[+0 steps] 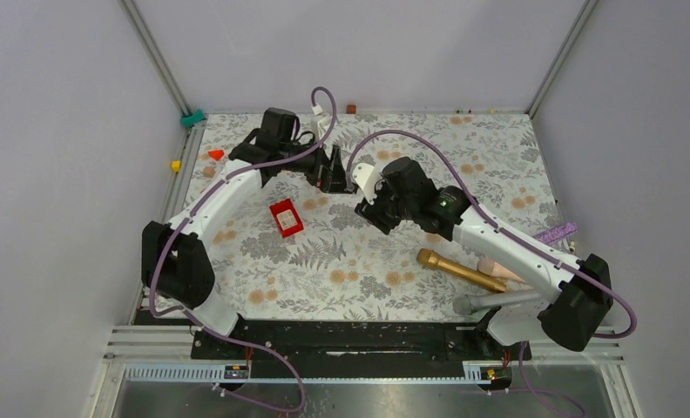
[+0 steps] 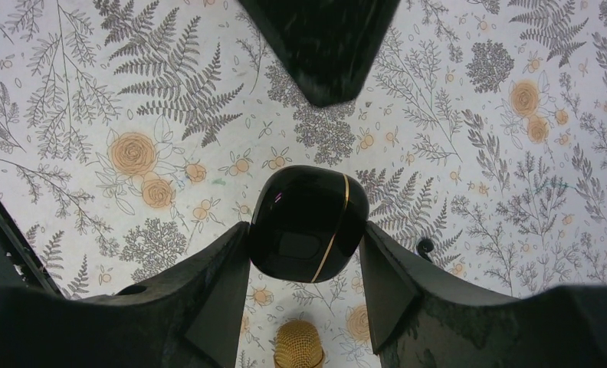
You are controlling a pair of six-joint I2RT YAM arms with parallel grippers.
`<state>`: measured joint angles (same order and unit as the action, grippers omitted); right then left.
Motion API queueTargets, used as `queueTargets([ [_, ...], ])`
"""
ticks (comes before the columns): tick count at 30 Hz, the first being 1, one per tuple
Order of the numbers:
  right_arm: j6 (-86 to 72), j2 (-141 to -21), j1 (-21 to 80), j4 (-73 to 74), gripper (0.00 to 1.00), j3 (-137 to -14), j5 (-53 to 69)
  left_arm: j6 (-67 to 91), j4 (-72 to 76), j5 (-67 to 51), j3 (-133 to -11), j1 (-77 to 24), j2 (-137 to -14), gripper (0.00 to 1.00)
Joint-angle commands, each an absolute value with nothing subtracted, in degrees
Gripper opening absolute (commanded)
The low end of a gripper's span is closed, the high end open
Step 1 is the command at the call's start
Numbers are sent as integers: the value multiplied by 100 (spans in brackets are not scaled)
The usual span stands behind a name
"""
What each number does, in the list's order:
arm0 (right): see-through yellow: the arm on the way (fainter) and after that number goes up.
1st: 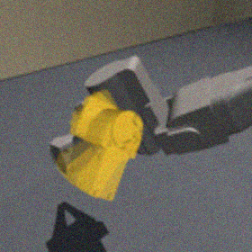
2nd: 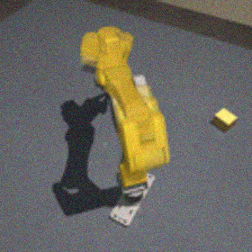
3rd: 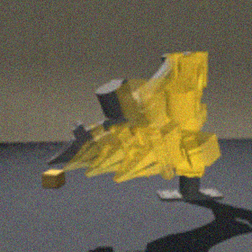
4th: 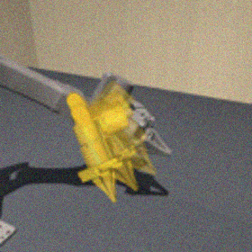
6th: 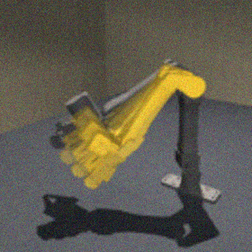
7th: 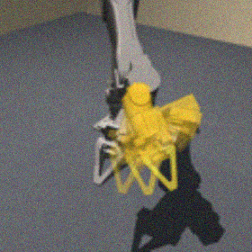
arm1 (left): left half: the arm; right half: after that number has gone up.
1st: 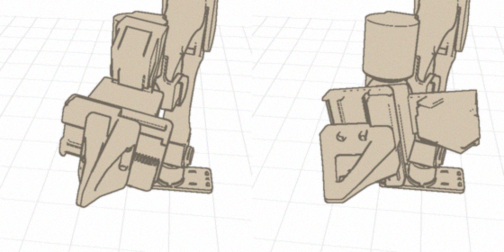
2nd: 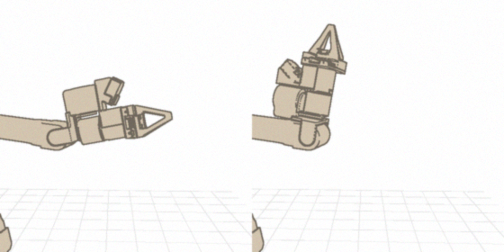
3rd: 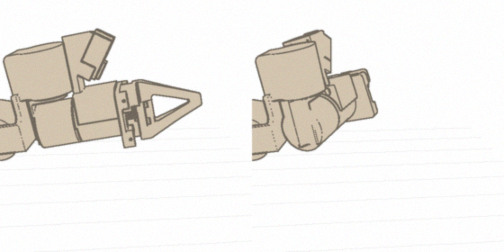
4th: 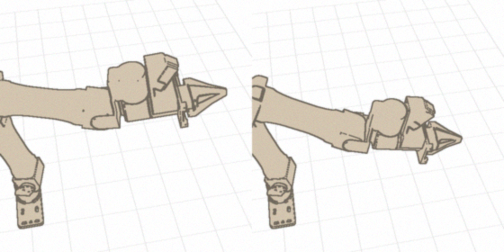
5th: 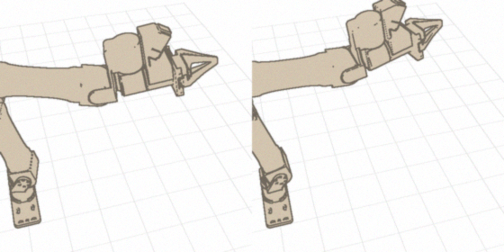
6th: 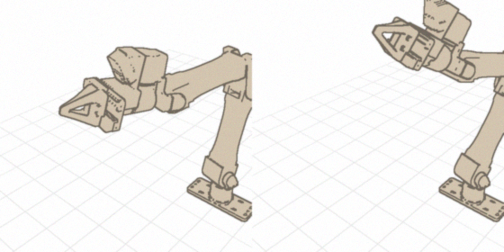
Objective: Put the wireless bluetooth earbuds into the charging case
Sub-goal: Pick up the charging case at the center of the board.
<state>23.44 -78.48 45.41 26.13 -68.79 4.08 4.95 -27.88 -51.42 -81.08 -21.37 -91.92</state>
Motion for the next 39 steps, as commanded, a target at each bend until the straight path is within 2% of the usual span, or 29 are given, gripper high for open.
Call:
queueTargets([
  [1, 2590, -7649, 4627, 2286, 51, -6813, 414, 558, -2752, -5515, -8104, -2380, -9292, 99],
  [9, 2649, -7570, 4641, 2095, 51, -6707, 282, 509, -2760, -5545, -7978, -2721, -9410, 96],
  [20, 2680, -7516, 4682, 2053, 52, -6680, 258, 523, -2776, -5680, -8030, -2974, -9730, 86],
  [29, 2742, -7500, 4761, 1977, 52, -6642, 102, 471, -2856, -5745, -8091, -3052, -9828, 66],
  [34, 2778, -7513, 4789, 1939, 52, -6631, 34, 433, -2874, -5786, -8099, -3086, -9836, 49],
  [39, 2813, -7565, 4838, 1874, 53, -6627, -161, 438, -2874, -5880, -8109, -3120, -9853, 28],
])
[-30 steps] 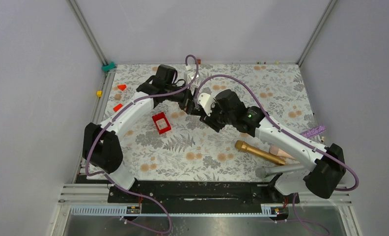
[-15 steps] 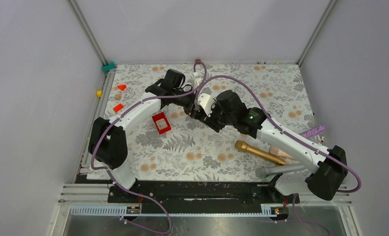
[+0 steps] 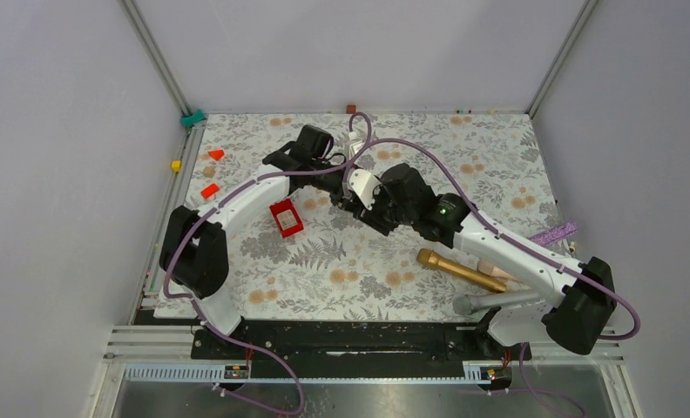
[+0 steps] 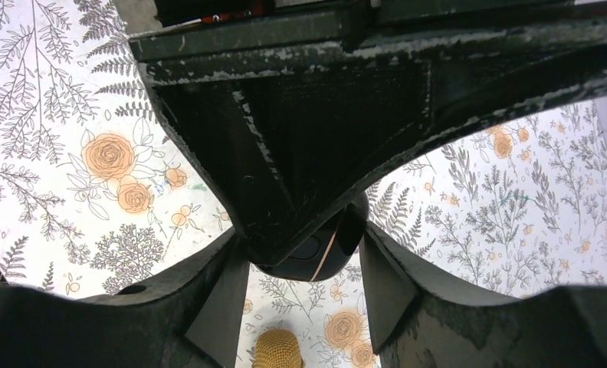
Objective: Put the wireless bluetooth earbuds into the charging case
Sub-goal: Pick up the charging case at the center of the board.
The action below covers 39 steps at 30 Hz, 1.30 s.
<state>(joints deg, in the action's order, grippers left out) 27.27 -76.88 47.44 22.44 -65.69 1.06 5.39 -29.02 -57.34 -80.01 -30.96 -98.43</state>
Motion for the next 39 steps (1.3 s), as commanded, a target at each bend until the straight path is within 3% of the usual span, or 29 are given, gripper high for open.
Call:
queueTargets([
  [1, 2813, -7574, 4847, 1858, 53, -6616, -215, 435, -2877, -5891, -8107, -3126, -9856, 26],
  [5, 2796, -7578, 4861, 1839, 61, -6648, -295, 426, -2876, -5894, -8110, -3137, -9831, 16],
  [10, 2677, -7464, 4860, 2421, 91, -6978, -40, 103, -3163, -5840, -8242, -3124, -9741, 11],
  [12, 2666, -7292, 4856, 2657, 99, -7112, 275, -198, -3401, -5825, -8335, -3113, -9666, 11],
  [17, 2608, -6831, 4754, 3359, 99, -7583, 1089, -903, -3823, -5905, -8429, -3044, -9297, 12],
  [24, 2368, -6334, 4078, 4414, 100, -8313, 3412, -3003, -5313, -5976, -8669, -3013, -8629, 12],
  [30, 1663, -6229, 3673, 3485, 99, -7583, 4169, -3651, -5454, -6253, -8215, -3006, -7965, 15],
  [39, 1013, -6715, 3660, 2404, 85, -6856, 4678, -3922, -5455, -6419, -7805, -3142, -7849, 19],
])
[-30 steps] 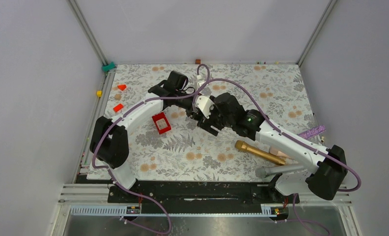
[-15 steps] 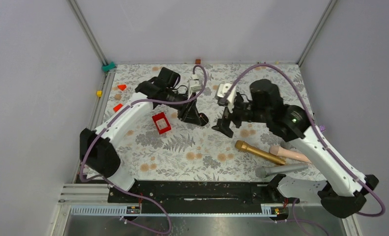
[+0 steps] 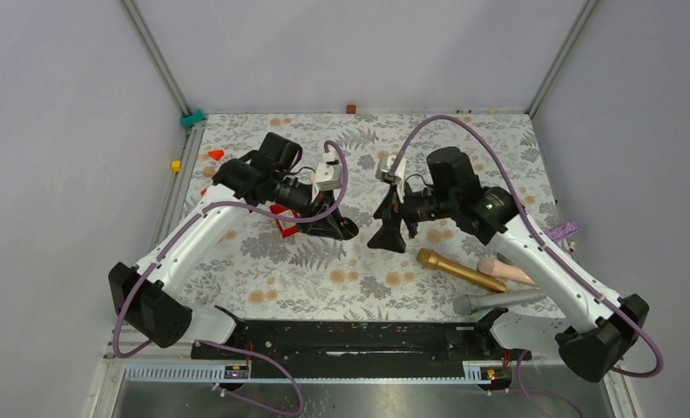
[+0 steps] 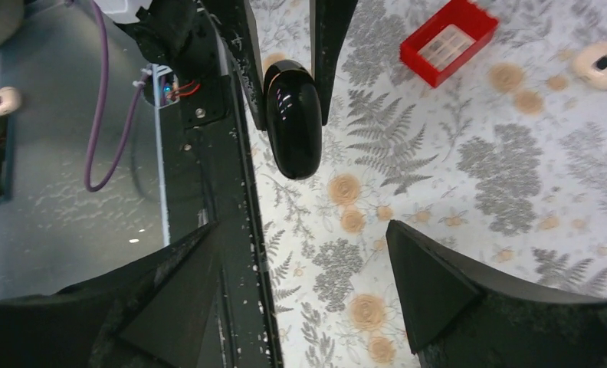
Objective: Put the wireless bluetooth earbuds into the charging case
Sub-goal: Open the charging case.
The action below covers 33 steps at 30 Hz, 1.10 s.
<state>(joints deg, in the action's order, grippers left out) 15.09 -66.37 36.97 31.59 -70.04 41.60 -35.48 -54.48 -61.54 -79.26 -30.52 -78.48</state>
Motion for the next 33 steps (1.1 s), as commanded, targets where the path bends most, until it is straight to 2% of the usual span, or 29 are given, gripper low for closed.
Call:
queueTargets([
  [1, 930, -6768, 3664, 2292, 84, -6815, 4740, -3945, -5455, -6434, -7793, -3181, -7875, 19],
  [13, 237, -7009, 3668, 937, 72, -6083, 5311, -3941, -5462, -6660, -7819, -3422, -8292, 18],
  [27, 845, -7080, 3828, 1396, 58, -6101, 5162, -3661, -5194, -6587, -7762, -3436, -8354, 14],
  [33, 925, -7189, 3926, 1524, 56, -6170, 5105, -3674, -5194, -6587, -7758, -3436, -8361, 14],
])
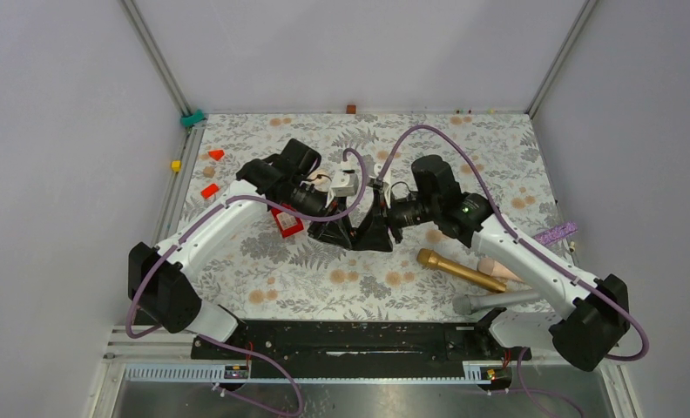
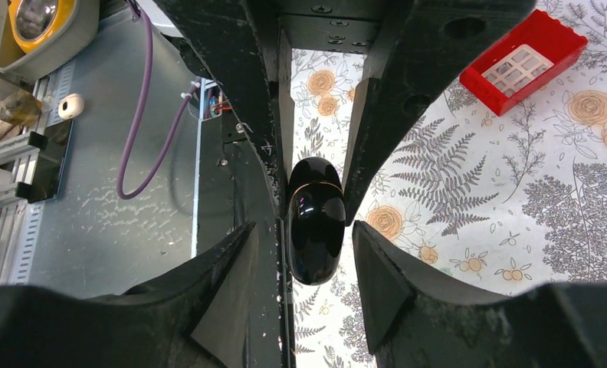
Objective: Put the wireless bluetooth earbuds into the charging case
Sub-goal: Open the charging case.
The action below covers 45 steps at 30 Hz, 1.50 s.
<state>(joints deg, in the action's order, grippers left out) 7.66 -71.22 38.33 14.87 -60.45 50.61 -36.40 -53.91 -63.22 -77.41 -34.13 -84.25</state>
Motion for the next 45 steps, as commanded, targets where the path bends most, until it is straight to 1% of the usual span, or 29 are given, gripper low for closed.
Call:
queueTargets([
  [1, 923, -7203, 3933, 1525, 53, -6176, 5106, -3674, -5193, -6584, -7758, -3432, -8361, 14],
  [5, 890, -7195, 3931, 1529, 40, -6220, 5069, -3686, -5193, -6575, -7740, -3436, -8352, 15],
  [6, 888, -7186, 3925, 1529, 37, -6229, 5065, -3689, -5188, -6576, -7742, -3435, -8347, 17],
  [8, 888, -7152, 3924, 1550, 34, -6240, 5056, -3688, -5194, -6559, -7741, -3432, -8351, 20],
  [11, 969, -7056, 3914, 1636, 31, -6268, 4975, -3688, -5189, -6533, -7742, -3430, -8367, 23],
  [16, 1059, -6864, 3880, 1677, 25, -6276, 4811, -3683, -5192, -6533, -7746, -3436, -8378, 25],
  [17, 1044, -6854, 3883, 1669, 24, -6277, 4825, -3683, -5194, -6540, -7752, -3437, -8380, 27],
  [18, 1024, -6848, 3885, 1651, 23, -6268, 4844, -3683, -5188, -6545, -7759, -3435, -8390, 34],
  [21, 936, -6832, 3880, 1586, 23, -6258, 4874, -3600, -5105, -6540, -7723, -3434, -8392, 57],
  [22, 907, -6823, 3884, 1557, 23, -6258, 4864, -3481, -4973, -6518, -7674, -3436, -8375, 64],
  [23, 887, -6807, 3885, 1529, 22, -6250, 4844, -3398, -4851, -6490, -7616, -3435, -8354, 69],
  [24, 845, -6789, 3885, 1488, 22, -6233, 4795, -3325, -4770, -6471, -7567, -3436, -8344, 71],
  [30, 655, -6661, 3880, 1089, 19, -6041, 4350, -3027, -4559, -6442, -7575, -3436, -8436, 70],
  [35, 586, -6708, 3879, 995, 20, -5994, 4307, -2916, -4465, -6553, -7560, -3436, -8453, 64],
  [38, 517, -6772, 3882, 909, 20, -5961, 4272, -2918, -4468, -6608, -7565, -3432, -8438, 58],
  [40, 505, -6813, 3879, 897, 21, -5959, 4281, -2917, -4465, -6627, -7566, -3440, -8423, 52],
  [42, 502, -6841, 3880, 892, 21, -5959, 4280, -2919, -4464, -6642, -7557, -3444, -8413, 44],
  [45, 531, -6830, 3885, 901, 21, -5951, 4253, -2935, -4470, -6638, -7558, -3444, -8408, 36],
])
